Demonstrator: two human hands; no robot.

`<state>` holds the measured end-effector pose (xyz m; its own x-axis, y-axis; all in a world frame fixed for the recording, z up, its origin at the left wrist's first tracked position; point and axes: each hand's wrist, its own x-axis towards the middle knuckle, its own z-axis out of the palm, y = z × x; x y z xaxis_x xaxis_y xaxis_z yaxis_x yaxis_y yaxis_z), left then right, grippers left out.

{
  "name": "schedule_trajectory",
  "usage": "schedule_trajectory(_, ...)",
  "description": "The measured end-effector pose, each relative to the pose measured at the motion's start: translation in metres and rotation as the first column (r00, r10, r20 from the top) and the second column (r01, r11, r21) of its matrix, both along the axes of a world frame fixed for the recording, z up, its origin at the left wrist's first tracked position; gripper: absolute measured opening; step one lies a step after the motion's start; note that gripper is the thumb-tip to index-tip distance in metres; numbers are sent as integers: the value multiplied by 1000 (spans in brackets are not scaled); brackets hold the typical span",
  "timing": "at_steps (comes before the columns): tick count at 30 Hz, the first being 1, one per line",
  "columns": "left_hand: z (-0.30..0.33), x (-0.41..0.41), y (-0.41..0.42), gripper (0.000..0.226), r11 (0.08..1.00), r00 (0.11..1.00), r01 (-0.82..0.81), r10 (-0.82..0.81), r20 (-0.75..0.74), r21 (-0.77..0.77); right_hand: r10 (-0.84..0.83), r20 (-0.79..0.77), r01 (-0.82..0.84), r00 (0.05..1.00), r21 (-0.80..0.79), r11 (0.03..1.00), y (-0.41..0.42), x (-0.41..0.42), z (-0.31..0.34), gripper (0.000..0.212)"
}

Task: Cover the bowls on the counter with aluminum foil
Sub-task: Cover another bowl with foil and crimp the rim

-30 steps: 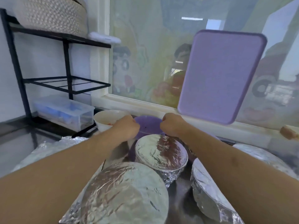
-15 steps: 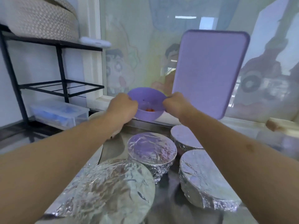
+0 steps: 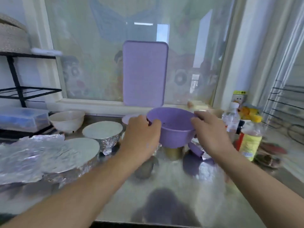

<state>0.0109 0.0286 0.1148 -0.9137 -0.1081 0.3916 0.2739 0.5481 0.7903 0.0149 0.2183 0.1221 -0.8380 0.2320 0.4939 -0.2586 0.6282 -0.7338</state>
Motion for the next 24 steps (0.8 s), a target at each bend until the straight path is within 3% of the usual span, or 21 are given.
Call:
schedule_trajectory(4,-65,26,37,26,997,990,72,-71,119,-10,-52,83,50,995,27,998,38,35,-65,14)
schedule_trajectory(8,-100,36,42,14,995,976,96,-92,199,-11,-27,139,26,990,15,1000,51,41,-114,21)
schedule_trajectory(10,-110,36,40,24,995,973,98,-97,211,6,5,101,-6,995,13,1000,52,42,-123,24)
schedule_trajectory(13,-113,41,35,41,994,976,99,-106,193,42,3,106,-7,994,33,999,53,40,-123,18)
schedule_trajectory(16,-101,44,27,26,998,990,63,-65,126,19,-58,81,50,995,97,994,54,37,-115,14)
schedule_trajectory(19,-91,42,9,17,999,992,30,-33,122,26,-90,-28,94,996,180,979,41,40,-95,32)
schedule_trajectory(24,-68,49,-41,13,1000,998,8,-7,62,-20,99,-149,-55,984,271,961,-30,39,-65,21)
